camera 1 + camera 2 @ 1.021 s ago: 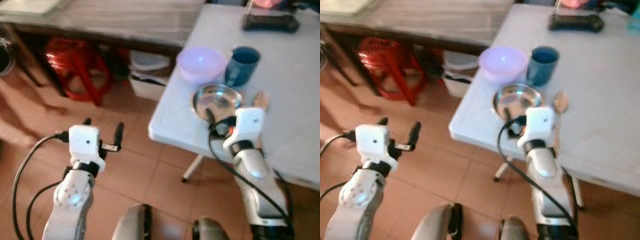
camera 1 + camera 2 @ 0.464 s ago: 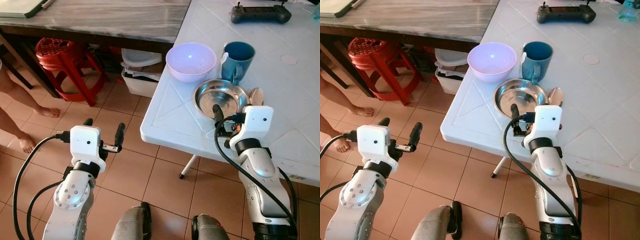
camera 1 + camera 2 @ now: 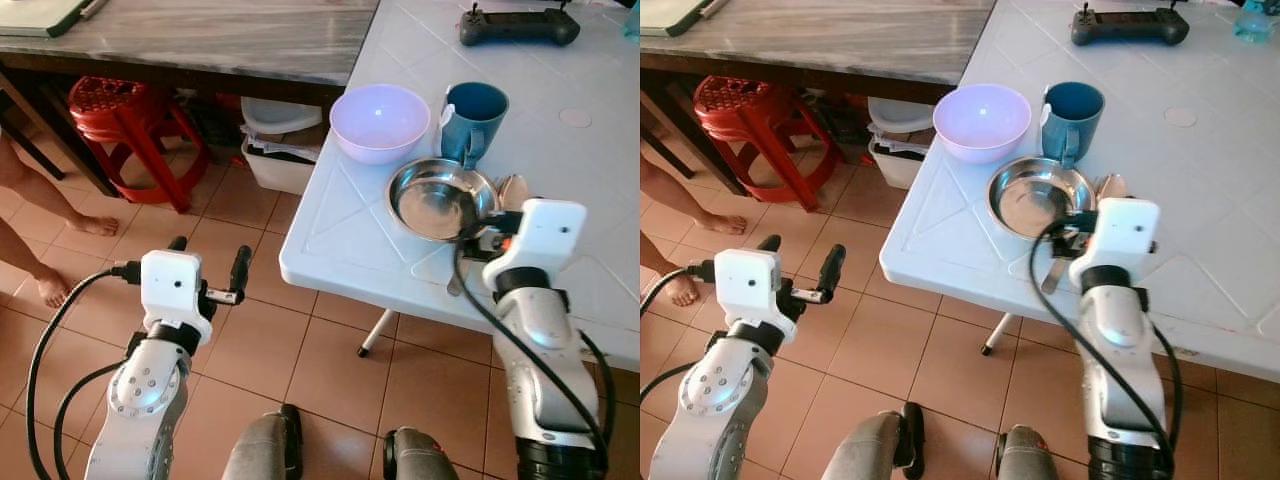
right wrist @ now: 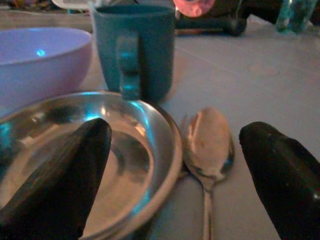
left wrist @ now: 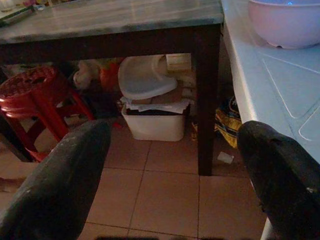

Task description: Setting the table

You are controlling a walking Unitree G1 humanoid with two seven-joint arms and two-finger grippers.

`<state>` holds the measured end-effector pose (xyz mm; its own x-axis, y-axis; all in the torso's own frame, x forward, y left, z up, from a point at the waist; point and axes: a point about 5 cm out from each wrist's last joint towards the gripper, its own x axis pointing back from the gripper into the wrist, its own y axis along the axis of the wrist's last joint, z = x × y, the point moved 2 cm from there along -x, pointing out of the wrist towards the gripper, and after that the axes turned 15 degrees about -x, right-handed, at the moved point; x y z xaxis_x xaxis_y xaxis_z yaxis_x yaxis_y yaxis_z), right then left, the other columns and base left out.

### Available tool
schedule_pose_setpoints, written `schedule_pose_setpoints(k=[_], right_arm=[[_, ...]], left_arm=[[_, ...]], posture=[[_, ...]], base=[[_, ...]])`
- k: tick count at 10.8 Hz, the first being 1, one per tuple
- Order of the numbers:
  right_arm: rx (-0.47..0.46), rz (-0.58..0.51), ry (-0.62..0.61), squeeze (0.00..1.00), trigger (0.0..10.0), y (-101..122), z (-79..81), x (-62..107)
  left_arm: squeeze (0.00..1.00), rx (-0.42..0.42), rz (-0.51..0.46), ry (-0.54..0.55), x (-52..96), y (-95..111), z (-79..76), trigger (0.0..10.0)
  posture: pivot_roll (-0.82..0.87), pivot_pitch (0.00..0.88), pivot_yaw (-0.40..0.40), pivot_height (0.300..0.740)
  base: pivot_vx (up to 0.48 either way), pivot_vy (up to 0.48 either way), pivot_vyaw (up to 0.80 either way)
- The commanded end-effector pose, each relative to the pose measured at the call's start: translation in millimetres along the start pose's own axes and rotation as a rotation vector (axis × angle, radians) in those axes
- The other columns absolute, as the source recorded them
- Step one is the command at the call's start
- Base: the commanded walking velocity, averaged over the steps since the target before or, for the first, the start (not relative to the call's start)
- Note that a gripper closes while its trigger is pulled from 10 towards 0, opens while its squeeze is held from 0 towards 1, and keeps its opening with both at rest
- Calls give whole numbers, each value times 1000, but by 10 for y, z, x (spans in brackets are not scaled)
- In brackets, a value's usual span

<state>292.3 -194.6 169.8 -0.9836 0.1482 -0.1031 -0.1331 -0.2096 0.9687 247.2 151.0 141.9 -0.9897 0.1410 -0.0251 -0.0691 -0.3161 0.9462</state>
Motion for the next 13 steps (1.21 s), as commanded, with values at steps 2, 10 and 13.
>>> schedule_pose_setpoints(k=[2, 10, 13], right_arm=[[-23, 49, -21, 0, 10000, -90, -39, 6], [-175, 155, -68, 0, 0, -252, -93, -75], [-174, 154, -57, 0, 627, -217, -86, -128]], left_arm=[[0, -11, 0, -12, 10, 11, 16, 10000], [0, -20, 3, -19, 18, 23, 32, 10000], [0, -19, 1, -18, 10, 30, 26, 10000]], posture=[[16, 218, 114, 740], [31, 229, 121, 740], [30, 223, 120, 740]], base=[[0, 0, 0], [0, 0, 0], [0, 0, 0]])
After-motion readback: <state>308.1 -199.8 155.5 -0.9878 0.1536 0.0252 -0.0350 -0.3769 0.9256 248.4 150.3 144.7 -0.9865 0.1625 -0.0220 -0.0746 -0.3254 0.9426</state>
